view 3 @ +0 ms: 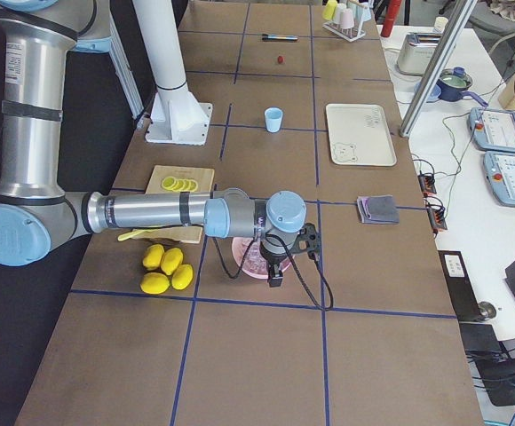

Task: Mash ice and strawberries in cup
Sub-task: 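Position the right gripper above the pink bowl of ice cubes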

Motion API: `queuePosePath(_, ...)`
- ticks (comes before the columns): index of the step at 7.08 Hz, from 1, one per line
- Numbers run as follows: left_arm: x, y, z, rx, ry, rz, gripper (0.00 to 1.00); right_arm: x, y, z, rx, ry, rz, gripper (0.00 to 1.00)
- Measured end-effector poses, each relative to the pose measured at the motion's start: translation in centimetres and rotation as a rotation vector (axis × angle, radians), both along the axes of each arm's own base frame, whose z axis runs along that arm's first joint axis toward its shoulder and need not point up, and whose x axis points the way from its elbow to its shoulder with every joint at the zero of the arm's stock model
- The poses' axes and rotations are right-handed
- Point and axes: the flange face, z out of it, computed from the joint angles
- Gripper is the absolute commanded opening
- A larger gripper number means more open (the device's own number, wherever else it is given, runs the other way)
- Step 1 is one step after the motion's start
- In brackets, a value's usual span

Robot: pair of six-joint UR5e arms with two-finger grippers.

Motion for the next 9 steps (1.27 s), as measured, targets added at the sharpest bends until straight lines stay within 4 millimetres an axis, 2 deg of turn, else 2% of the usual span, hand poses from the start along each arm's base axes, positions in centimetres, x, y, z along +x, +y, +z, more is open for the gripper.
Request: queuePosePath(9, 0.3, -0.4, -0.2, 0.003, 0.003, 0.005, 1.00, -1.7, -0.3, -0.7, 0.009, -0.033, -0.032, 0.99)
